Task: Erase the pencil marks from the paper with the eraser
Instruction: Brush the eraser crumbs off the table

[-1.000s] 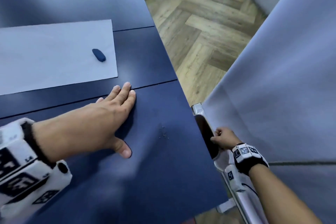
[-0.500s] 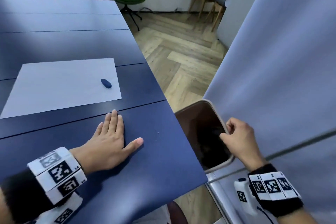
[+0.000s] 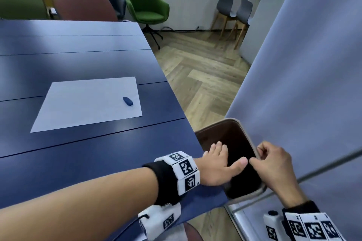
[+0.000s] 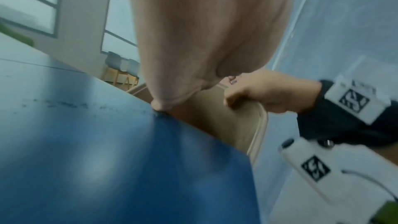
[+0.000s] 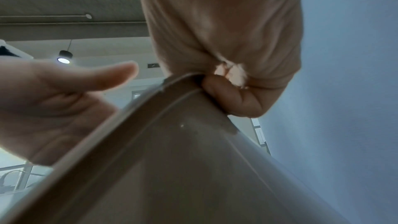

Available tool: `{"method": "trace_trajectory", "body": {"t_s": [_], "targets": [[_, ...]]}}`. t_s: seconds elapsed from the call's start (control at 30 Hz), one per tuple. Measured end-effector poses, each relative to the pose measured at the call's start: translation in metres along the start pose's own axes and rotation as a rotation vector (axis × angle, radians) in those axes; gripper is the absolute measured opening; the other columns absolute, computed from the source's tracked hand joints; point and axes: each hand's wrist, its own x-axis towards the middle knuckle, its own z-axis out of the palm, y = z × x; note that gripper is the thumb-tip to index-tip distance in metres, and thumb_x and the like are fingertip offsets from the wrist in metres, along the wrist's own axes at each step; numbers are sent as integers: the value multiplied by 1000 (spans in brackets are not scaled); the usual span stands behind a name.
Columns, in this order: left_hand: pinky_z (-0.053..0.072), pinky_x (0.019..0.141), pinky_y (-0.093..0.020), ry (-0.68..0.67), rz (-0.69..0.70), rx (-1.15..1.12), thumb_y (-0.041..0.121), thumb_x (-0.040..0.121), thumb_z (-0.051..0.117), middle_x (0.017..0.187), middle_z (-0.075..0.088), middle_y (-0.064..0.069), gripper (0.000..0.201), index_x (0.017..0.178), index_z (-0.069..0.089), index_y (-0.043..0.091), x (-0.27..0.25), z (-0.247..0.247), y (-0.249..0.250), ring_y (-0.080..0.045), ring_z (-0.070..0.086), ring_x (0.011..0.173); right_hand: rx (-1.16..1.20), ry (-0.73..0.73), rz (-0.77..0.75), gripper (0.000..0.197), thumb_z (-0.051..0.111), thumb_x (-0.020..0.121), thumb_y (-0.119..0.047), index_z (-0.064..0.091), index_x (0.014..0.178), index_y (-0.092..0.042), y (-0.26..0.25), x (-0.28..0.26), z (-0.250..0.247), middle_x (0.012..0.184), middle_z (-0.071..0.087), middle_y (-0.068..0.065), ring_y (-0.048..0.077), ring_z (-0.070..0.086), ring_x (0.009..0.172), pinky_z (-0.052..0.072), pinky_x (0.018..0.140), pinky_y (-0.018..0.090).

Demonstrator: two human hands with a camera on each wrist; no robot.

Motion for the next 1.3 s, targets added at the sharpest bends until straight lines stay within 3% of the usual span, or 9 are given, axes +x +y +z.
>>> {"method": "trace_trajectory", "body": {"t_s": [0.13,0.33,0.43,0.57,0.77,0.9,1.07,1.2,1.3], "targets": [[2,121,-42,272,-49,-76,62,98,22,162,0,-12,82,153,0,5,-11,-30,-41,-31,-8,149,24,8,-5,34,70,64,1,38,56,-10,-3,-4,-3,49,37,2,20,33,48,32,48,30],[-11,119,-45,333,-495,298,68,94,12,157,-28,-15,92,150,-18,2,-45,-35,-126,-26,-26,145,53,10,4,36,69,62,2,36,55,-12,-4,-12,1,47,35,0,17,31,47,32,48,30],[-19,115,-48,266,-478,293,77,88,7,154,-33,-17,100,149,-21,3,-37,-6,-92,-28,-33,141,69,7,11,33,68,62,2,38,56,-9,-4,-13,4,47,36,0,18,32,47,32,47,33],[-28,110,-45,170,-247,225,88,33,-35,153,-33,-11,144,151,-18,9,-4,36,-22,-21,-37,137,69,13,17,26,68,62,1,42,59,-4,-4,-15,8,49,41,4,23,34,50,34,49,36],[-10,119,-39,176,-8,-219,54,102,22,159,-26,-8,79,152,-16,7,-2,14,14,-20,-23,146,50,3,8,26,71,65,-1,46,60,-4,-1,-14,2,49,45,7,27,38,52,34,49,34],[-14,118,-41,399,-277,-3,60,98,20,154,-35,-8,87,149,-25,7,-45,-10,-62,-21,-31,142,46,6,24,28,70,63,1,43,59,-4,2,-15,-2,48,41,3,24,37,50,35,50,33],[-14,117,-49,315,-639,215,69,91,10,152,-38,-12,94,146,-28,3,-100,6,-125,-23,-35,140,35,-19,26,29,70,63,0,42,58,-6,5,-17,-4,47,40,2,21,36,48,35,50,32],[-28,109,-48,222,-513,233,82,82,2,146,-43,-13,103,143,-31,5,-68,27,-75,-25,-42,133,46,-19,12,32,70,63,1,41,56,-10,1,-13,-5,47,40,0,17,38,47,36,49,30],[-35,100,-44,150,-255,245,87,43,-29,151,-36,-9,132,150,-20,10,-20,48,-18,-22,-38,138,38,-34,-4,33,70,63,0,40,56,-11,-3,-12,-5,47,40,0,17,38,47,35,48,31]]}}
